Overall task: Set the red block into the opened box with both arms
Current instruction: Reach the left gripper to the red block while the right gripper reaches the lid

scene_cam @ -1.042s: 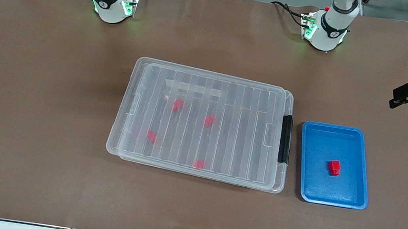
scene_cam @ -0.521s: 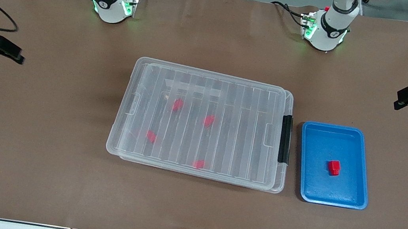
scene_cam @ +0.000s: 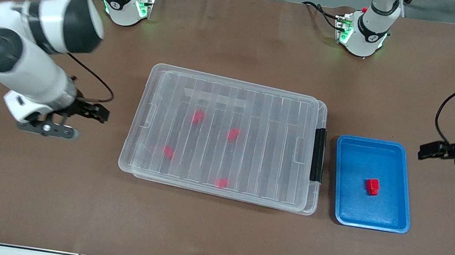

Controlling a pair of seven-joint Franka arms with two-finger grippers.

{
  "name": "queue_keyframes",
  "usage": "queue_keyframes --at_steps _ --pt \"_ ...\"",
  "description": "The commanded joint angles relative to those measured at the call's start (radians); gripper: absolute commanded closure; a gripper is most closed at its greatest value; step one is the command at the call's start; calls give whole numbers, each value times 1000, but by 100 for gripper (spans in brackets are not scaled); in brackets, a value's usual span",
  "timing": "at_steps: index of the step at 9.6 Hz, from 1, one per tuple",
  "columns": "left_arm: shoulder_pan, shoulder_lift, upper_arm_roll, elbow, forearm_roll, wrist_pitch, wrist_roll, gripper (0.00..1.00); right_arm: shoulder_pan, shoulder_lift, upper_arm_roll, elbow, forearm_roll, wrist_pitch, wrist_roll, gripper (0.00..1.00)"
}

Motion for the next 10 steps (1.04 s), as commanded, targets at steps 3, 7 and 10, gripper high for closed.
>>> queue_keyframes --at_steps 3,7,10 --pt "15 194 1 -68 -27 182 21 1 45 6 -3 -147 -95 166 53 0" --pt "13 287 4 -201 -14 460 19 3 43 40 -3 -160 -129 217 53 0" --pt "15 314 6 -235 -13 486 11 8 40 43 -3 -194 -182 239 51 0"
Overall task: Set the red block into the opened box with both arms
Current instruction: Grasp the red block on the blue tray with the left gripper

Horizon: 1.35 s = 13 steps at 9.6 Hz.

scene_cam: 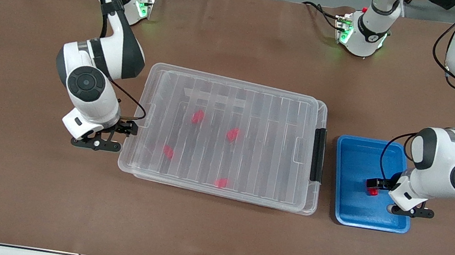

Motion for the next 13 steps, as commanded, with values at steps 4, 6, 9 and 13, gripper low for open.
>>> queue_keyframes --at_steps 4,6,9,13 --pt "7 47 6 -83 -1 142 11 15 -28 -11 6 -37 -73 11 -2 0" --pt "9 58 6 -88 -1 166 11 22 -48 -11 6 -35 -73 11 -42 0" --pt "9 61 6 -89 -1 172 9 73 -91 -14 6 -35 -73 11 -110 0" --pt "18 11 5 -80 0 169 11 100 -95 -23 44 9 -16 -48 -122 0"
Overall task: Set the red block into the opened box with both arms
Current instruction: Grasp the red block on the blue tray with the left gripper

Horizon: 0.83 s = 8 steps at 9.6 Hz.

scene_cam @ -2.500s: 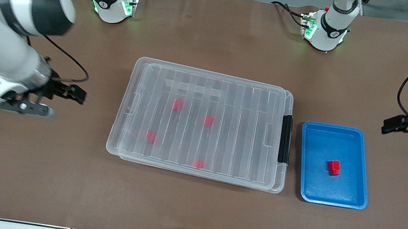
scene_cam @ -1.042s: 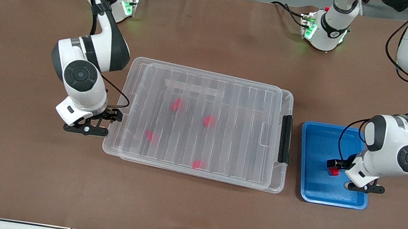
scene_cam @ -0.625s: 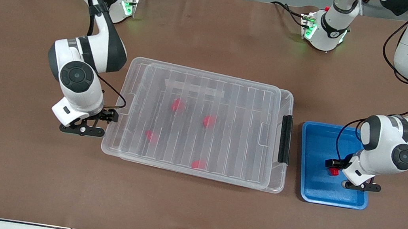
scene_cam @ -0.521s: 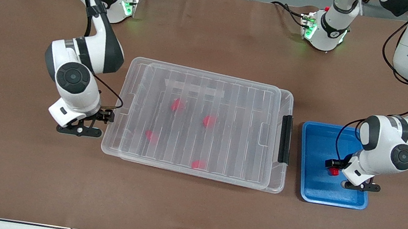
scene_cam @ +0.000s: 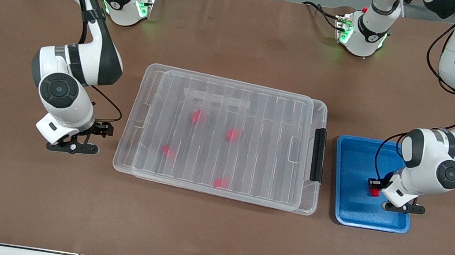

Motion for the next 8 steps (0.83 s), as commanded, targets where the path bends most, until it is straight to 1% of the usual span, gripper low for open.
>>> queue_keyframes --at_steps 1,3,4,5,7,8 --pt "4 -49 -2 -10 0 5 0 100 -4 -26 74 56 94 -86 32 0" --pt "0 -122 -7 18 -1 0 -13 100 -1 -23 79 62 104 -88 36 0" --pt "-2 -162 -7 25 -1 -32 -14 100 2 -22 80 58 104 -82 35 0" --pt "0 -207 -7 42 -1 -85 -14 100 13 -19 80 52 103 -78 33 0" --pt "0 -279 -7 97 0 -239 -7 100 25 1 80 39 95 -53 30 0" --pt "-2 -313 -8 105 0 -274 -9 100 25 6 79 35 91 -44 27 0"
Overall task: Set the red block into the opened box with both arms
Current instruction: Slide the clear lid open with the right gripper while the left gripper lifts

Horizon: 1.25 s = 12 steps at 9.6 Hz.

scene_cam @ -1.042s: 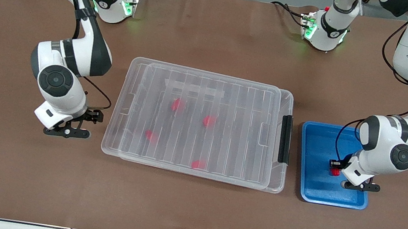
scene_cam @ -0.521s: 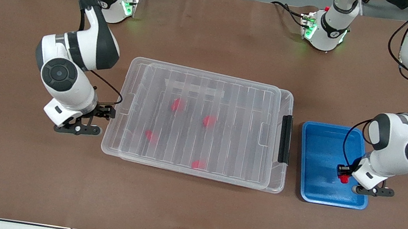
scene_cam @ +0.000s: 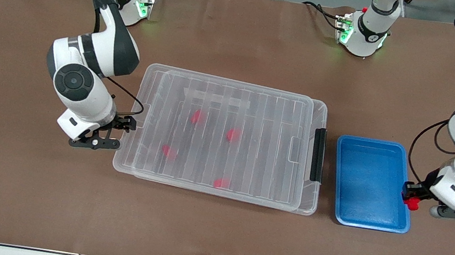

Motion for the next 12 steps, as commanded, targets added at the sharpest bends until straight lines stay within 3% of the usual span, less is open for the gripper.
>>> queue_keyframes --at_steps 1,3,6,11,12 --pt "-2 -65 -2 -8 0 -89 3 100 -6 2 4 -23 -15 23 2 0" --pt "-5 -141 -3 2 3 -164 8 100 -19 14 4 -29 -54 21 1 0" --pt "-9 -167 -23 64 3 -232 0 100 -37 13 3 -29 -122 12 -19 0" --pt "-12 -130 -198 52 3 -318 -21 100 -138 8 -7 -23 -137 9 -249 0" --pt "-20 -110 -248 54 5 -316 -102 100 -154 5 -7 -21 -137 8 -278 0"
